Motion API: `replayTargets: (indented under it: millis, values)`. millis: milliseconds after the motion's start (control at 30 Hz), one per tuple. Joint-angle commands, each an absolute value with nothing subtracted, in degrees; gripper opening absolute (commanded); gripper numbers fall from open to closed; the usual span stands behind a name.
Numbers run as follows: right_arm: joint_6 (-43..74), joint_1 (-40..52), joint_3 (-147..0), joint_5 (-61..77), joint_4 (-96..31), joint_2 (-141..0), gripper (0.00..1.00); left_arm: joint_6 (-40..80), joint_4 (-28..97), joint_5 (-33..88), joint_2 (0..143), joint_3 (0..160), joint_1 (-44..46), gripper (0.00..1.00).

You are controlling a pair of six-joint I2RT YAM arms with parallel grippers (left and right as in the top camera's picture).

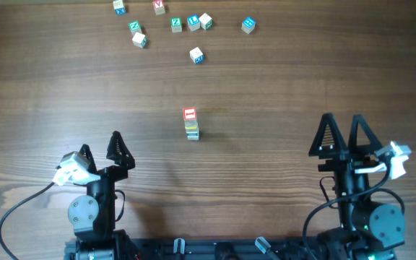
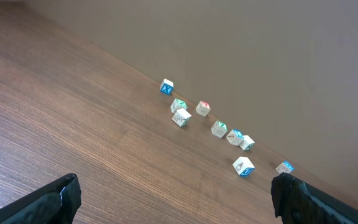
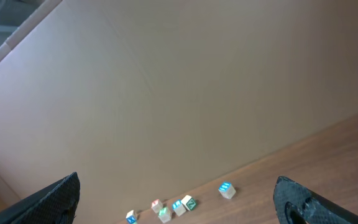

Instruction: Form a tower

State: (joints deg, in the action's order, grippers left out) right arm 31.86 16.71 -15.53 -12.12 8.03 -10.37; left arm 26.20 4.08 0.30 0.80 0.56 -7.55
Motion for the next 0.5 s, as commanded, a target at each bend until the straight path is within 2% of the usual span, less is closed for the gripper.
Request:
replayTargets:
  millis: [0,167,467]
  values:
    - [31.7,16.8,-12.1,-12.9,9.4,-5.8,1.00,25.7,4.2,0.0,0.3,0.3,-7.2,1.00]
    - [31.7,16.8,-7.9,-12.9,10.3,-0.5,1.00,25.7,4.2,0.0,0.3,0.3,-7.2,1.00]
    - [31.7,15.7,-4.0,-12.9,11.4,-0.2,0.99,25.7,4.2,0.0,0.3,0.3,-7.2,1.00]
